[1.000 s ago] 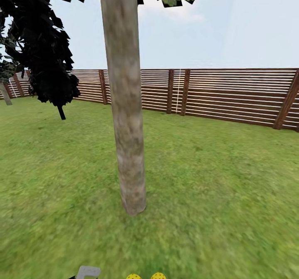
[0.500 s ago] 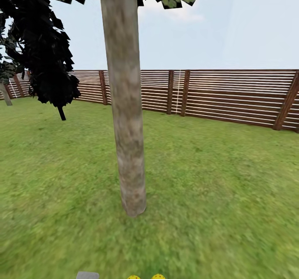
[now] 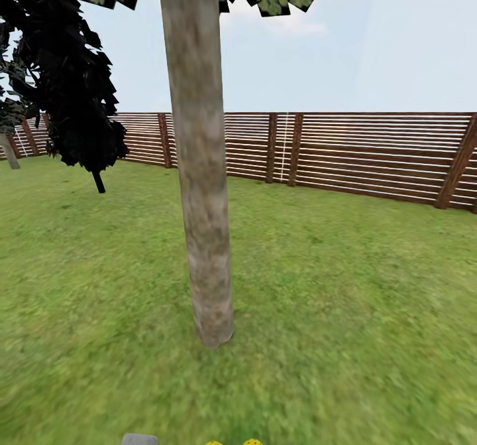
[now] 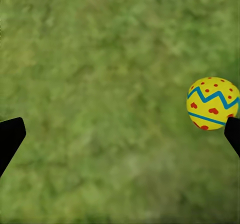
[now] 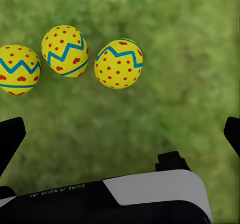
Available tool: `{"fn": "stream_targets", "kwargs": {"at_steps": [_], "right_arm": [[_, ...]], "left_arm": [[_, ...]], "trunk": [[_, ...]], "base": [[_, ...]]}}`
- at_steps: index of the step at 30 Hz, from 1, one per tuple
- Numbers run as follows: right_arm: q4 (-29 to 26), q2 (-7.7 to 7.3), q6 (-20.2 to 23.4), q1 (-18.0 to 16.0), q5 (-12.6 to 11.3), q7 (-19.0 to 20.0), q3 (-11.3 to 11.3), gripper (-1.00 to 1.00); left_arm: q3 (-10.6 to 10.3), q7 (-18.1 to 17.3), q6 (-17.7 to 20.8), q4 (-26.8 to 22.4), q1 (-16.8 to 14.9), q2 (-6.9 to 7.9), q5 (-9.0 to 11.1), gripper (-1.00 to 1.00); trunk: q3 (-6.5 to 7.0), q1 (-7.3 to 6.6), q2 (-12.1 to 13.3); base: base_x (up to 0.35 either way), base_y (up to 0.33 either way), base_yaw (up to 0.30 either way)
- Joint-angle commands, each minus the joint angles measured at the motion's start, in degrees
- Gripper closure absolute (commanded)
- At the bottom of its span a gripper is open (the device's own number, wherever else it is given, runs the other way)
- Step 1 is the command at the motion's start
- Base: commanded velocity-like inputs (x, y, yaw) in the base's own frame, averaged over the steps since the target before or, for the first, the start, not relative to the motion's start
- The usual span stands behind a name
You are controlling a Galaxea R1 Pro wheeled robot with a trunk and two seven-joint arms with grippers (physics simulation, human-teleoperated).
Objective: Take the three Easter eggs out of the wicker basket on the lawn in the garden, then place them on the lawn next to a single tree (choose any tree) so that all three eggs are next to the same tree and none are left in the basket.
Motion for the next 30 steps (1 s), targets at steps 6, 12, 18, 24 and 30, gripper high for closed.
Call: {"fn": "stream_targets", "kwargs": {"at_steps": [6, 12, 18, 24, 30], "right_arm": [[0.5, 0.03, -0.3, 0.0, -0.4, 0.2, 0.0, -1.00], [0.8, 0.06, -0.4, -0.1, -0.4, 0.2, 0.0, -1.00], [1.9, 0.05, -2.5, 0.0, -0.4, 0.2, 0.0, -1.00], [3.2, 0.08, -4.1, -0.1, -0.5, 0.2, 0.0, -1.00], [3.4, 0.08, -4.2, -0.1, -0.5, 0.2, 0.0, -1.00]], "left_arm": [[-0.5, 0.2, -0.7, 0.0, 0.0, 0.03, 0.6, -1.00], [-0.5, 0.2, -1.4, 0.1, 0.0, 0.03, 0.5, -1.00], [-0.5, 0.1, -1.5, 0.1, 0.0, 0.03, 0.5, -1.00], [-0.5, 0.1, -1.8, 0.1, 0.6, 0.03, 0.5, -1.00], [-0.5, 0.1, -1.9, 0.1, 0.8, 0.03, 0.5, -1.00]], "trunk": [[1.02, -1.33, 2.4], [2.10, -2.64, 4.8], [3.18, -3.96, 7.2], [4.25, -5.28, 9.6], [5.33, -6.60, 12.0]], "base": [[0.000, 0.000, 0.000], [0.000, 0.000, 0.000], [0.000, 0.000, 0.000], [0.000, 0.000, 0.000], [0.000, 0.000, 0.000]]}}
